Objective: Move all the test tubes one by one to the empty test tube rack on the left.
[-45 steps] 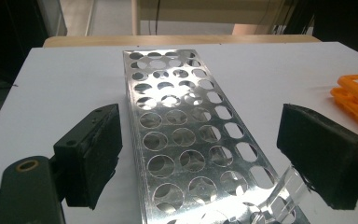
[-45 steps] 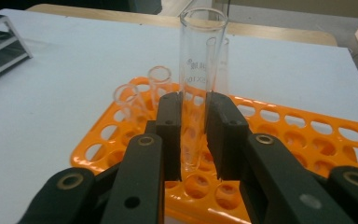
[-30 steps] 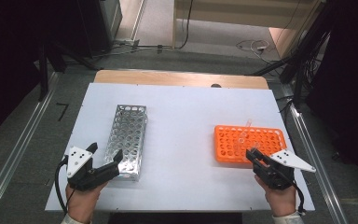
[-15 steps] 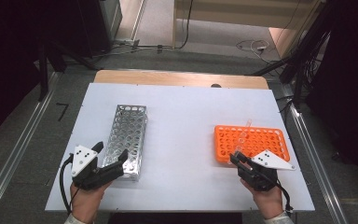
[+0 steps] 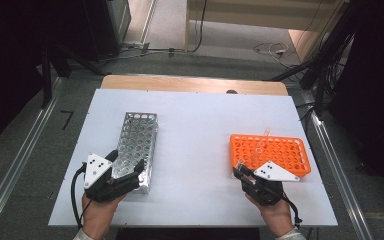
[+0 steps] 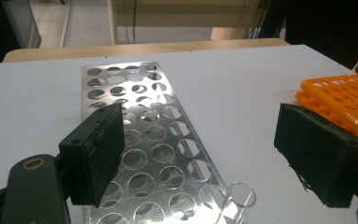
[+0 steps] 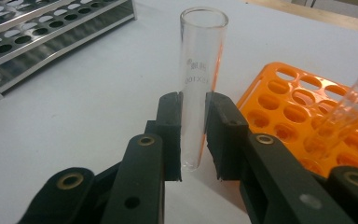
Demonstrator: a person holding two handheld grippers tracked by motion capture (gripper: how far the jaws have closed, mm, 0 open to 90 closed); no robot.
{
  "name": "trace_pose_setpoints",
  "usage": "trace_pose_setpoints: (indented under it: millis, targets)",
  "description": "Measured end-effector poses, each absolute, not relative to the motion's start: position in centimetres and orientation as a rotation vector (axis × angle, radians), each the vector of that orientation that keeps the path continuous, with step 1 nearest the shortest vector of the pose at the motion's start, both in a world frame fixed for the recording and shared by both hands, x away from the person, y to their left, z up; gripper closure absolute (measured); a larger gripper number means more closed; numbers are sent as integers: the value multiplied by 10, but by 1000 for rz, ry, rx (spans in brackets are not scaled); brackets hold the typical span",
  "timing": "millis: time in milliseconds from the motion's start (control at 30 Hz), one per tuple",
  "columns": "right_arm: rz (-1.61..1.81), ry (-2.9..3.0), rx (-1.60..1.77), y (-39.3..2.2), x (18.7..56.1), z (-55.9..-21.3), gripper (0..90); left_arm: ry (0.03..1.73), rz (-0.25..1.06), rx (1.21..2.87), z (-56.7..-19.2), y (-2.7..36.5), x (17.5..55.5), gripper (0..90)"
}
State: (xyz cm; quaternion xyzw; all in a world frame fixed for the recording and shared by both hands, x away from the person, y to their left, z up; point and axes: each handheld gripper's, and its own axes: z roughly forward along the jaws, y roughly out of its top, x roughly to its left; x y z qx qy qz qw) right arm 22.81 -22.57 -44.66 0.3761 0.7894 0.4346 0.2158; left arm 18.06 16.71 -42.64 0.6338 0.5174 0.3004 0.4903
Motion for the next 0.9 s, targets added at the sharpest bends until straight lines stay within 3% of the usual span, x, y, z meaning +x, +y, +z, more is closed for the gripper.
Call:
trace_pose_setpoints:
  millis: [900]
  targets:
    - [1210, 2293, 931, -179, 230, -453, 732, 1132, 647, 1648, -428, 119, 190, 176]
